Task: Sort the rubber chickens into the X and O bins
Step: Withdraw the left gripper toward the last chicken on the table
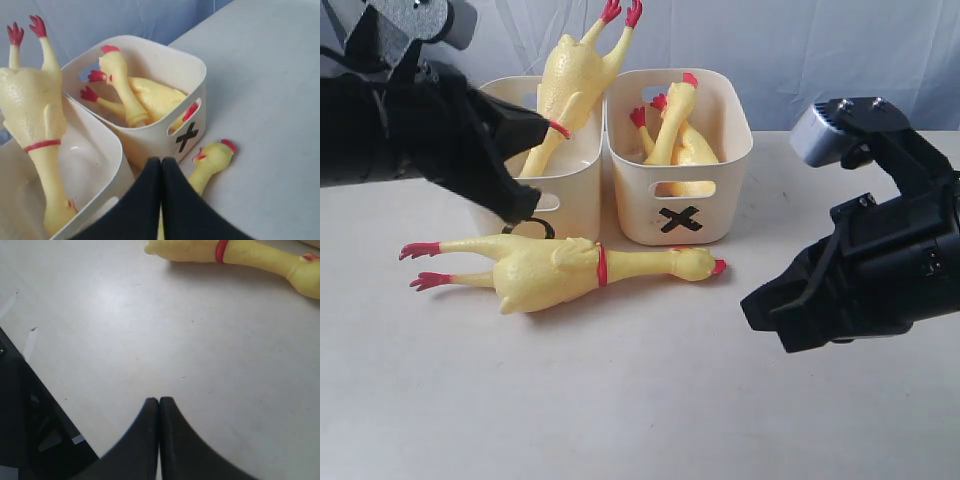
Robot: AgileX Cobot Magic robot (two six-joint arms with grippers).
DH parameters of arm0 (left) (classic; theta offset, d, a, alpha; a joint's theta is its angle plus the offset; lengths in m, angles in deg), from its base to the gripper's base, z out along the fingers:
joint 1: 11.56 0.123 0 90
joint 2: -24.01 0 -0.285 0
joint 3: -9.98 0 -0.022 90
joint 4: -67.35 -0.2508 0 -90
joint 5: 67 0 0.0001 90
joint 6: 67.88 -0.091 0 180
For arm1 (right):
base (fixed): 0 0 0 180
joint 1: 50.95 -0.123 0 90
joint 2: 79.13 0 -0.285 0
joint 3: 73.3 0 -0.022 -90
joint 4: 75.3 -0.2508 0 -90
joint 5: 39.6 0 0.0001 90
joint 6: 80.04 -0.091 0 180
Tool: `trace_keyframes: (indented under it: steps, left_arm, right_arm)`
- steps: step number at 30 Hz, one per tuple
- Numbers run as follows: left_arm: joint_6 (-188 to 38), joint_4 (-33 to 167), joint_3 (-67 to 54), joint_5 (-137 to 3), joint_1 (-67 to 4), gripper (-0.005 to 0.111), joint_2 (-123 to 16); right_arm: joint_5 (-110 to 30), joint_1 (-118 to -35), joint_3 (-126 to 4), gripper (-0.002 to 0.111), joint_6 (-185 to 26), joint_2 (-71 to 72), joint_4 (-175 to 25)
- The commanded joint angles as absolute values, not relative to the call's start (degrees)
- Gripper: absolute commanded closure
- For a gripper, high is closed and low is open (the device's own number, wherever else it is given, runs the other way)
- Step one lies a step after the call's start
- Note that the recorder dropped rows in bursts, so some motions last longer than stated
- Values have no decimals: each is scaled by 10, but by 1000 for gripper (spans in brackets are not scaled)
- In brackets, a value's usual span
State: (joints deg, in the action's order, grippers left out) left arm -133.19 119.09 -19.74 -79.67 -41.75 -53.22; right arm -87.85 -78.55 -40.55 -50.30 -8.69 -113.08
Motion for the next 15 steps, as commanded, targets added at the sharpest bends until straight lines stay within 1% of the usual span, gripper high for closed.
trace_keyframes:
  steps: [1, 3, 4, 12, 15]
  left_arm:
    - [-1104, 960, -210, -825, -417, 106, -507]
    - [-1003, 855, -210, -831, -417, 106, -503]
    - [-942, 768, -210, -842, -419, 106, -497]
    - [-915, 612, -210, -849, -419, 106, -492]
    - [-811, 457, -210, -849, -419, 106, -492]
  right_arm:
    - [-873, -784, -403, 109, -502, -89, -1130]
    - [-873, -784, -403, 109, -502, -89, -1130]
    - [-873, -784, -403, 109, -502, -89, -1130]
    - [-873, -784, -403, 109, -502, -89, -1130]
    - [-873, -784, -403, 109, -502, -89, -1130]
